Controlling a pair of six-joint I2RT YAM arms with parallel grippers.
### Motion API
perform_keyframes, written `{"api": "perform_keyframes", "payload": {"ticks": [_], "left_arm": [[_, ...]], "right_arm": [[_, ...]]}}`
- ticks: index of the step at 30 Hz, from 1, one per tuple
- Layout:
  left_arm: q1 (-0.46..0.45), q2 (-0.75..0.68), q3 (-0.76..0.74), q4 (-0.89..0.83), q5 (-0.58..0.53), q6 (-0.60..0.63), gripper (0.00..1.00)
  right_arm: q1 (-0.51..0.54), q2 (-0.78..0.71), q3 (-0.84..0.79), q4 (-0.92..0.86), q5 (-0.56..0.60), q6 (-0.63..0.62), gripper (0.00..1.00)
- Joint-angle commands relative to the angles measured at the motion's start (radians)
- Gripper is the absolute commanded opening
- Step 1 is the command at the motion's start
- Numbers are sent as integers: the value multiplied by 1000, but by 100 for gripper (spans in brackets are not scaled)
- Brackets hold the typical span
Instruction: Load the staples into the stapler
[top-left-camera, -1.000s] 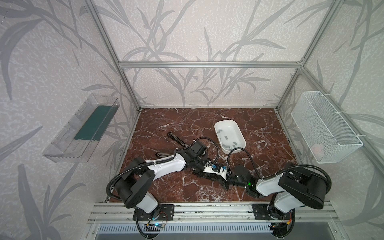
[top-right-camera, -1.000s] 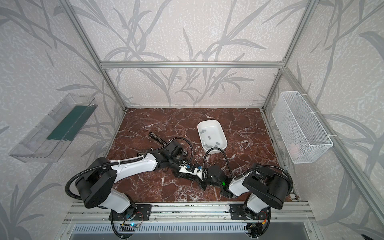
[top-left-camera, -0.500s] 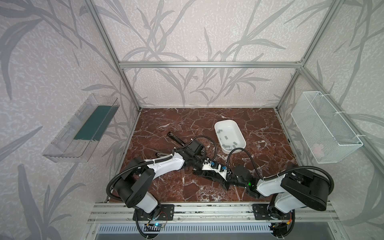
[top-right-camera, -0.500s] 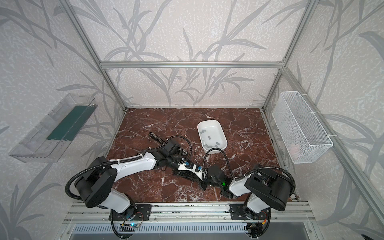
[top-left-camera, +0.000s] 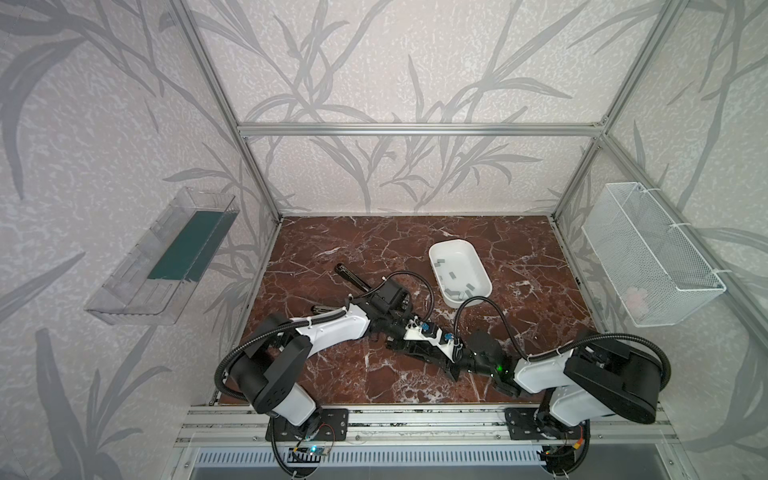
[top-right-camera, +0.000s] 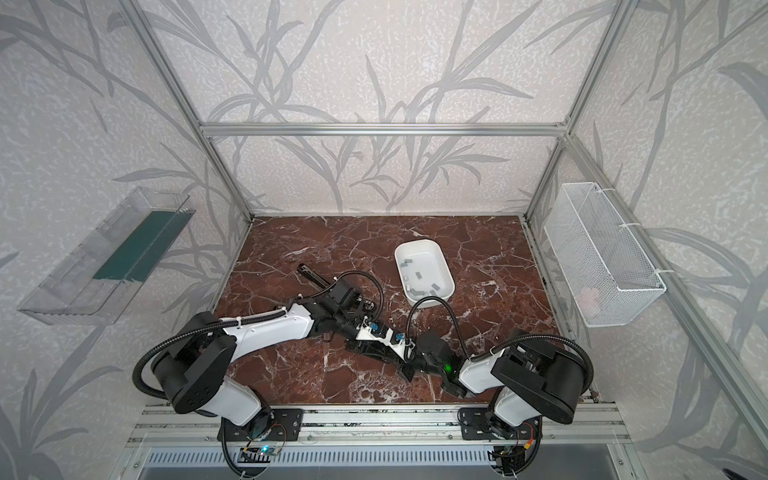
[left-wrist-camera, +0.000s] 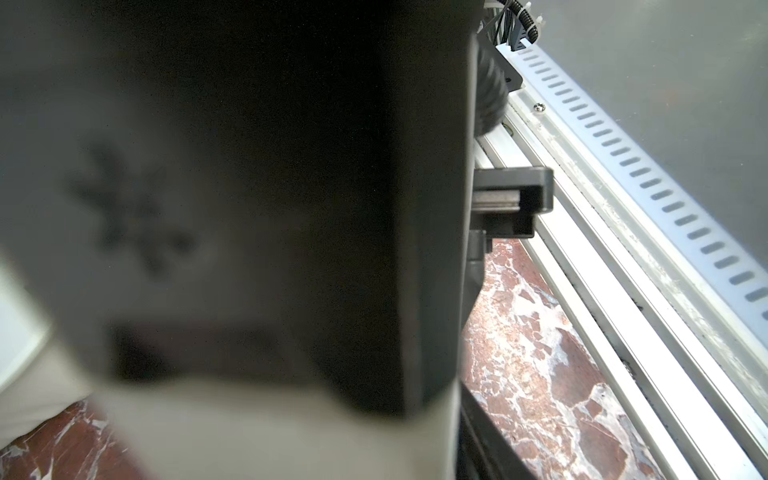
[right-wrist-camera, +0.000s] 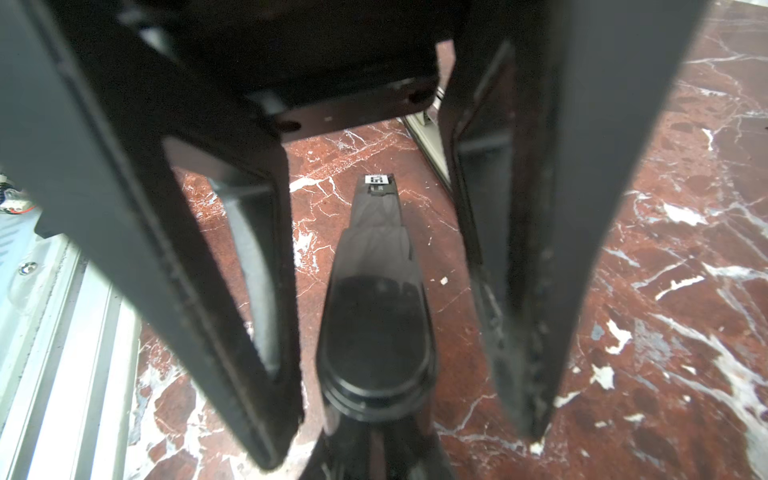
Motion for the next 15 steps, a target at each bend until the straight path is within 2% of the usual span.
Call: {"api": "perform_keyframes", "payload": {"ticks": [1, 5, 10, 15], "left_arm": [[3, 36, 9, -74, -25, 35, 52], [5, 35, 8, -74, -26, 37, 43], [9, 48, 37, -147, -35, 69, 22], [31, 17, 42, -165, -48, 63, 13]], "right_arm": [[9, -44, 17, 93, -7, -10, 3], [9, -42, 18, 91, -6, -10, 3], [9, -41, 9, 103, -2, -9, 2], [9, -33, -9, 109, 27, -16, 0]]}}
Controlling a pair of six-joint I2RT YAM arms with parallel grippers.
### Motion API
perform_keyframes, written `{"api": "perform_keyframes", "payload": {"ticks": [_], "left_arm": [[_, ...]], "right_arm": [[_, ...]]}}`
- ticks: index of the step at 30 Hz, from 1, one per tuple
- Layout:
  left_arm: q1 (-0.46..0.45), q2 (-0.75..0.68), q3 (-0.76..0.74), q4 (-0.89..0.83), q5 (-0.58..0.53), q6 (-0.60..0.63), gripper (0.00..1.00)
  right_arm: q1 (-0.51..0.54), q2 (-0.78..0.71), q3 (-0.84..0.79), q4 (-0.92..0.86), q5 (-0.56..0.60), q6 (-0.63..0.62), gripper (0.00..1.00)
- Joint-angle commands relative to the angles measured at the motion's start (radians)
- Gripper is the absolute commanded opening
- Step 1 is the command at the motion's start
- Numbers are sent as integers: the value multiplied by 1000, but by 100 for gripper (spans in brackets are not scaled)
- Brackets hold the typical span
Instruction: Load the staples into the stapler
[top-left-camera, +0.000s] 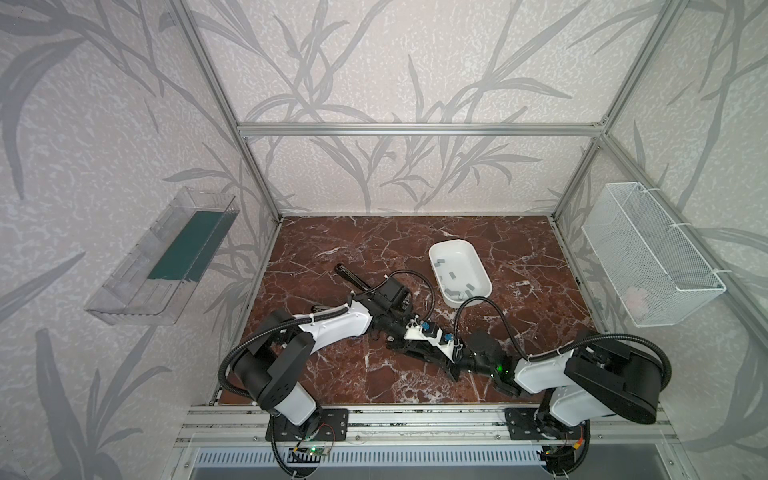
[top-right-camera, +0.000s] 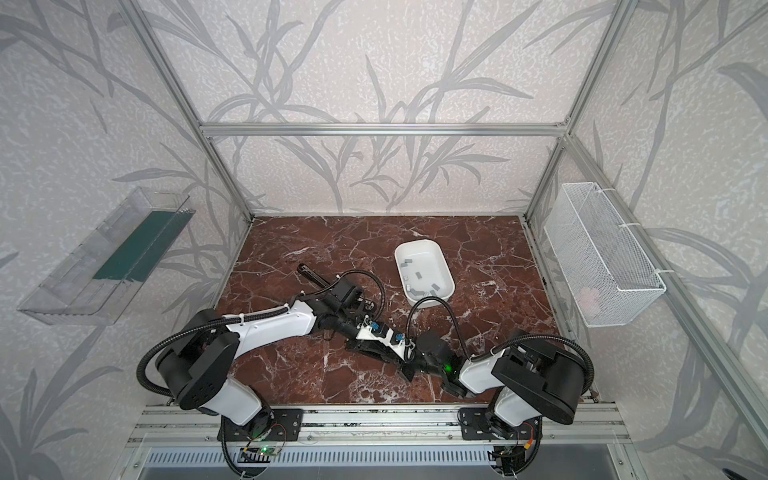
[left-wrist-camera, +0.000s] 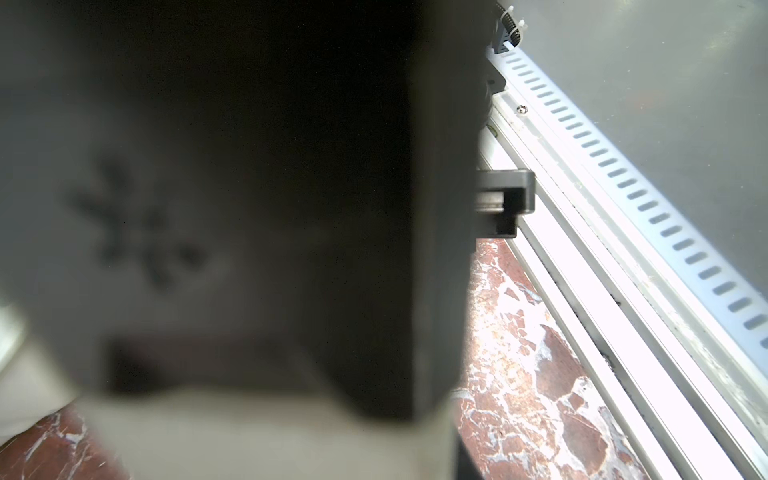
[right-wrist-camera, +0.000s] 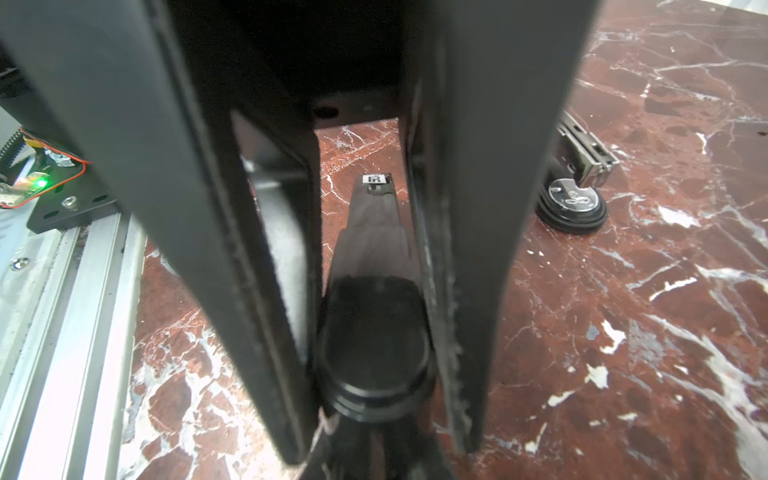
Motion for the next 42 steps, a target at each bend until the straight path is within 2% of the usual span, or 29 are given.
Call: {"api": "perform_keyframes", "payload": {"ticks": [1, 4, 7, 10, 16, 23, 31, 37, 40, 42], "left_arm": [[25, -13, 8, -86, -60, 19, 11], [62, -51, 13, -84, -54, 2, 8], [126, -96, 10, -66, 13, -25, 7], [172, -149, 4, -50, 34, -59, 6], [186, -252, -35, -17, 16, -106, 6], [266, -331, -93, 58, 89, -167, 6], [325, -341, -121, 37, 16, -181, 2], [412, -437, -240, 189, 1, -263, 1], [445, -410, -284, 254, -5, -273, 0], [465, -374, -278, 236, -11, -268, 0]], "right_arm": [[7, -22, -9, 113, 28, -13, 0], [7, 13, -27, 142, 49, -13, 0], [6, 56, -54, 193, 64, -6, 0], [7, 83, -72, 220, 66, 1, 0], [7, 138, -89, 260, 81, -2, 0], [12, 261, -111, 391, 86, 16, 0], [19, 288, -146, 469, 136, 49, 0], [19, 240, -152, 411, 151, 48, 0], [19, 240, -160, 424, 163, 49, 0], [19, 240, -165, 431, 166, 49, 0]]}}
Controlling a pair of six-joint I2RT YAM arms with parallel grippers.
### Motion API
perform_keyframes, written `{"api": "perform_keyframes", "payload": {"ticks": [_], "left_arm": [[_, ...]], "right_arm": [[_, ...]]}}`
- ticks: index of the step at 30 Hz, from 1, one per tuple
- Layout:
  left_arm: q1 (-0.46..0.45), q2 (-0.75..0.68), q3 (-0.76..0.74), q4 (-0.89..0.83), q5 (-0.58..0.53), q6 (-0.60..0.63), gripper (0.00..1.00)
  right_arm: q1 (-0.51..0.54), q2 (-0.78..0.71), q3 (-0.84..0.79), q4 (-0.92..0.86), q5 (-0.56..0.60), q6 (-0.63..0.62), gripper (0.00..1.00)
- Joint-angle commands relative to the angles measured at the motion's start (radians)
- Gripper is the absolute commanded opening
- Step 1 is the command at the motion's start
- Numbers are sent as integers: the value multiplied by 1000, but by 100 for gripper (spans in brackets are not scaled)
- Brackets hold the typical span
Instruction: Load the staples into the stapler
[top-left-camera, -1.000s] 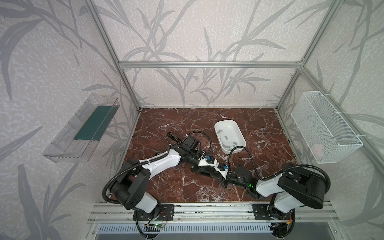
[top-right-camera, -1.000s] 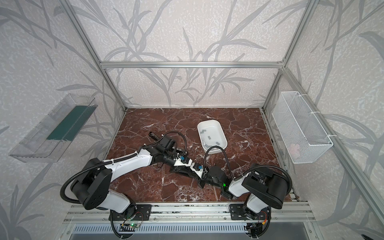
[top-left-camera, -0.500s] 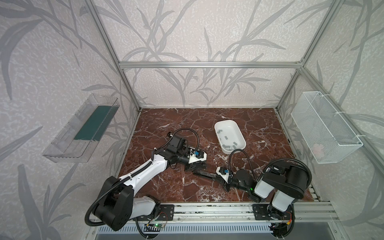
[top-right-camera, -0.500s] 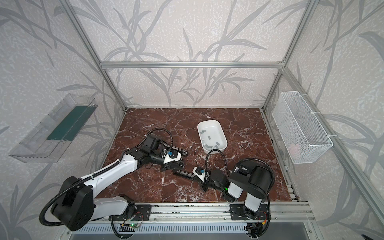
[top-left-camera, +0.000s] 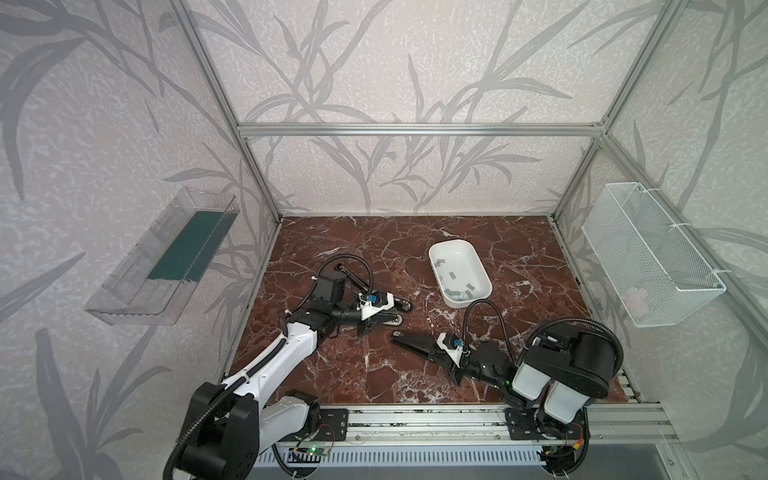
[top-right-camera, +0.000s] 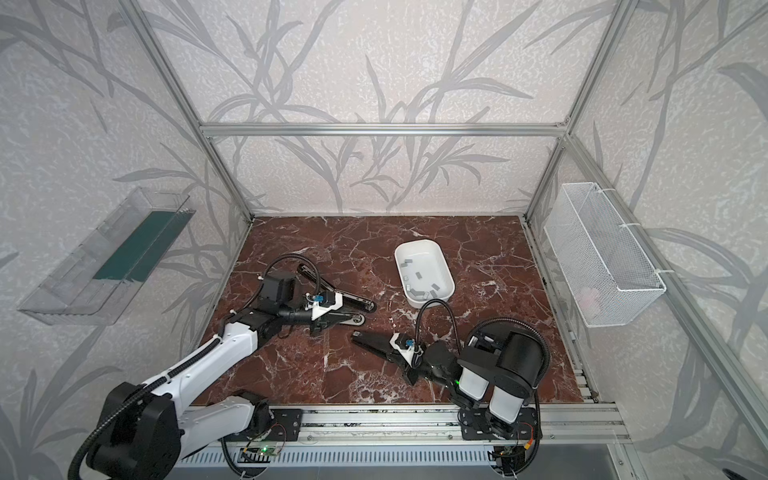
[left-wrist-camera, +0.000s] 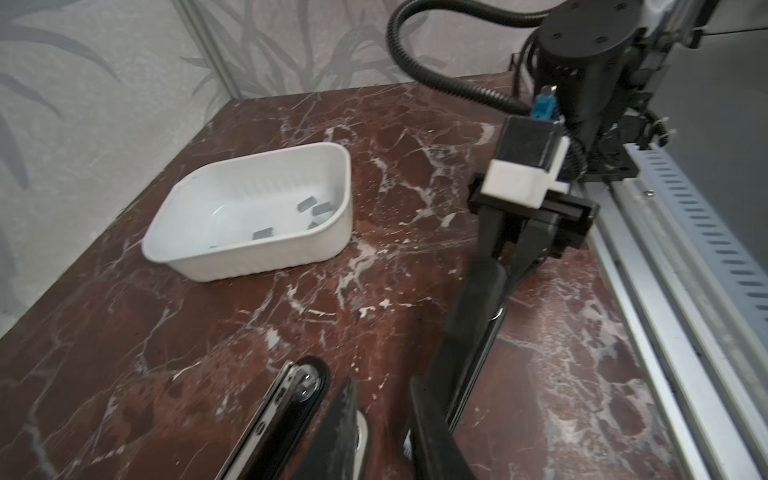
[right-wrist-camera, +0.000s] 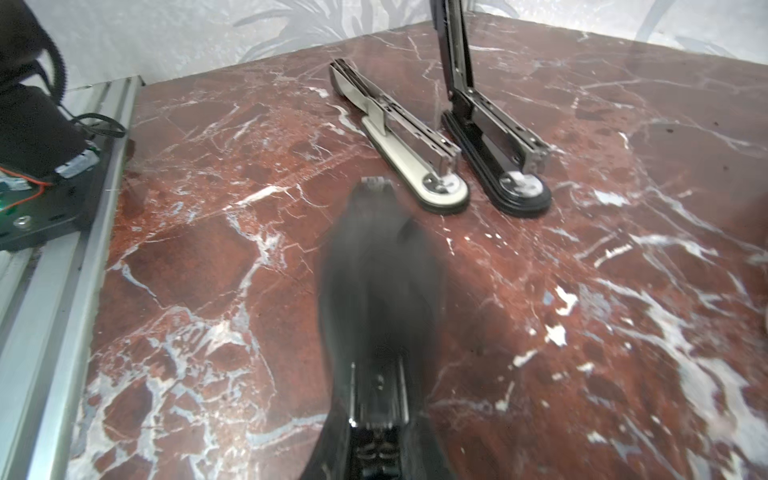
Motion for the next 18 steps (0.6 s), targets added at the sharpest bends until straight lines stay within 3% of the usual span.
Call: {"api": "perform_keyframes", "payload": {"ticks": [1, 5, 9, 11, 13, 15, 17, 18], "left_arm": [[37, 50, -16, 4, -82, 16, 0], [53, 8, -90, 126, -79, -30, 3], [3, -67, -111, 146, 38, 7, 23], [-138, -99, -95, 58, -112, 79, 25], [-316, -118, -119, 93, -369, 114, 34], [-437, -138, -212, 306, -554, 70, 34], [-490, -143, -300, 529, -621, 20, 36], [-520, -147, -314, 557, -655, 21, 35]], "right_arm": [[2, -4, -20, -20, 35, 4, 0], [3, 1, -22, -7, 31, 1, 0], [3, -18, -10, -31, 23, -7, 0], [4, -57, 14, -81, 15, -2, 0], [4, -82, 26, -108, 24, 17, 0], [10, -116, 31, -123, 25, 35, 0], [28, -172, 37, -172, 41, 40, 0], [39, -201, 46, -217, 52, 38, 0]]}}
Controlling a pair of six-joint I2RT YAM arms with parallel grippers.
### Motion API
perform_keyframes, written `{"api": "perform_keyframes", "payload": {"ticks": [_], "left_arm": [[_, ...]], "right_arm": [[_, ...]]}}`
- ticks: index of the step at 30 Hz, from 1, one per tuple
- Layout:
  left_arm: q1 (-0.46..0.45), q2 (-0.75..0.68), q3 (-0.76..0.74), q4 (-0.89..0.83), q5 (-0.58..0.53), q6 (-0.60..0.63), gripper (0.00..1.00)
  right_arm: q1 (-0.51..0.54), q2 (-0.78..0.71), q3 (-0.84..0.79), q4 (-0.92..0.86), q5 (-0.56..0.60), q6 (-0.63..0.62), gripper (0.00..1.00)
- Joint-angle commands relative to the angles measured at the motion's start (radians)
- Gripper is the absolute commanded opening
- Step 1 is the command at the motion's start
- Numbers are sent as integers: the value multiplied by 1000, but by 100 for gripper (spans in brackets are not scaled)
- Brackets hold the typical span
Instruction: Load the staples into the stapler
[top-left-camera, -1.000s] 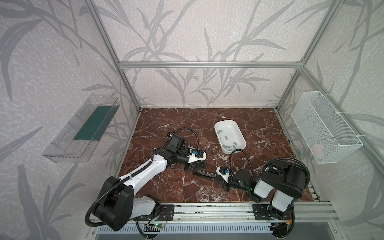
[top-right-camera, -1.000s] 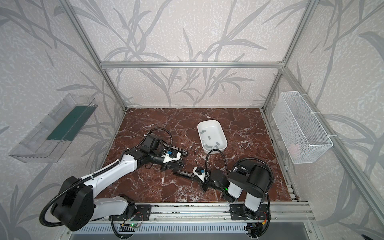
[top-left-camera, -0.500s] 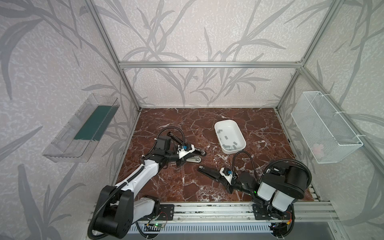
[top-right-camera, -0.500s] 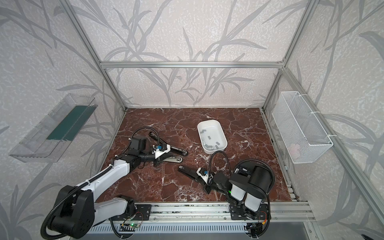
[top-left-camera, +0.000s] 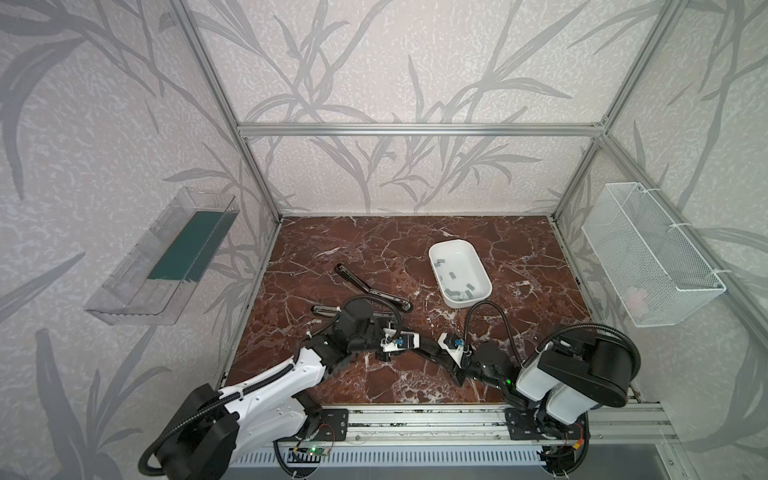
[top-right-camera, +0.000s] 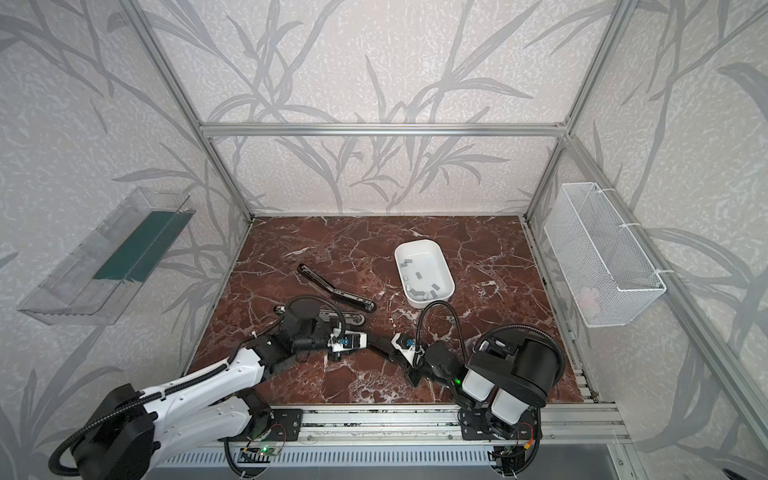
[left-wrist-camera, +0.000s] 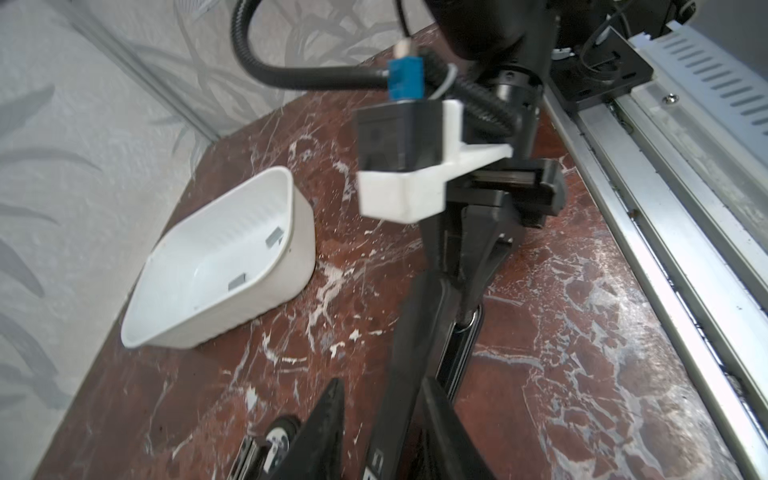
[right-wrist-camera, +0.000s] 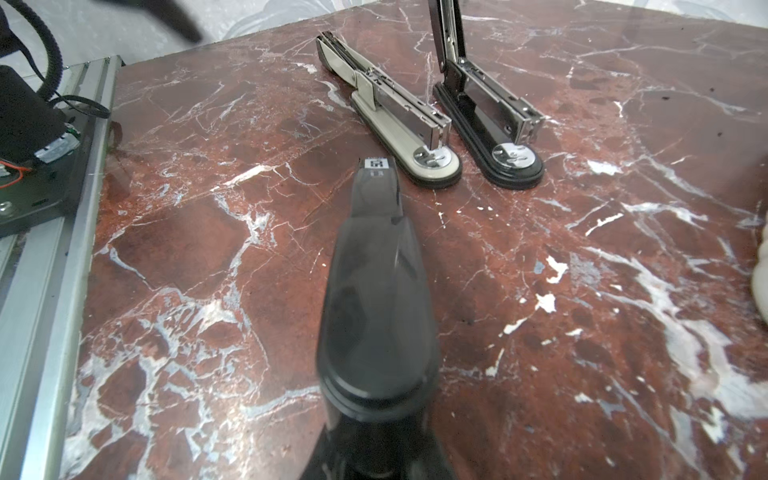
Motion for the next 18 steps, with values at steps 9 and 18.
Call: {"api": "perform_keyframes", "payload": {"ticks": [9, 18], "left_arm": [[-299, 164, -57, 349, -571, 51, 40], [-348, 310, -90, 596, -673, 41, 46]], "right_arm": [[68, -200, 76, -254, 82, 3, 0], [68, -172, 93, -242, 81, 26, 0]]}}
